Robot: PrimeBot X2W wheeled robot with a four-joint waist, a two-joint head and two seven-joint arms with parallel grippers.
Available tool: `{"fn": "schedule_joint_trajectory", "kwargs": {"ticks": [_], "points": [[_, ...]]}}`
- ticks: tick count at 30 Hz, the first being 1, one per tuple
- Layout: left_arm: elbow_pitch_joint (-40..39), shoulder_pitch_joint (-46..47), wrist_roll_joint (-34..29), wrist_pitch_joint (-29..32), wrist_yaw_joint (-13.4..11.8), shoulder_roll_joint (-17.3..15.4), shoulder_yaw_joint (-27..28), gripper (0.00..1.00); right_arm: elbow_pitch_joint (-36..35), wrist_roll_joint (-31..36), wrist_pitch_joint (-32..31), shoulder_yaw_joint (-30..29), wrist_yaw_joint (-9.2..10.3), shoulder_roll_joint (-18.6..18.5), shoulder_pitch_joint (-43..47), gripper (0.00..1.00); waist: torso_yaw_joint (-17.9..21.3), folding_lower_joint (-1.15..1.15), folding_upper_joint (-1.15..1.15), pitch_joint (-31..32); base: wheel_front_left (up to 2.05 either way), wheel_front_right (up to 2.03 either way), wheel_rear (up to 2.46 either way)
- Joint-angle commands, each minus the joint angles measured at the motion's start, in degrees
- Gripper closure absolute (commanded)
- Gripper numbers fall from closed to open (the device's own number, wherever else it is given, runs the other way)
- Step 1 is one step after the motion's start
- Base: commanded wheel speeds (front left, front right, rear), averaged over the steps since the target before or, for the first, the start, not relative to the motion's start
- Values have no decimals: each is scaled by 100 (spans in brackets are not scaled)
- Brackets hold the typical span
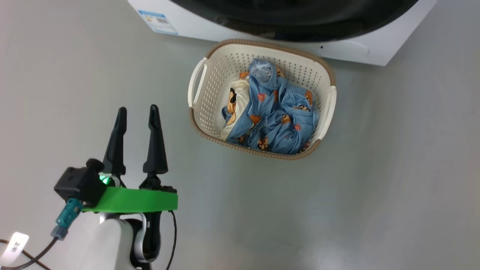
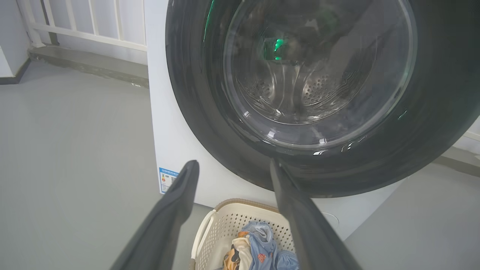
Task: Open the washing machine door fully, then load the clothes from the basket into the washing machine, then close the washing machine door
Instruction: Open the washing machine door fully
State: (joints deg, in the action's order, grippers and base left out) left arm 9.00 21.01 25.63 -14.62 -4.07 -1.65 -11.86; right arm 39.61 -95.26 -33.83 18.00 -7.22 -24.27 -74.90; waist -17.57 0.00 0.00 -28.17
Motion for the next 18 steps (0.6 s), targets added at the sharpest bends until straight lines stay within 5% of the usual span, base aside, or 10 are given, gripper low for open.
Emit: {"fn": "schedule_joint_trajectory", "kwargs": {"ticks": [1,18], "points": [[-64,-69,-70,-38,7,-122,218,0,-131,73,-137,98,-26,212,319,100,99,0,0,171,0,0,0],[248,-514,-313,-38,121,-122,521,0,-333,-51,-781,268,-26,395,1549,100,71,0,0,1181,0,0,0]]}}
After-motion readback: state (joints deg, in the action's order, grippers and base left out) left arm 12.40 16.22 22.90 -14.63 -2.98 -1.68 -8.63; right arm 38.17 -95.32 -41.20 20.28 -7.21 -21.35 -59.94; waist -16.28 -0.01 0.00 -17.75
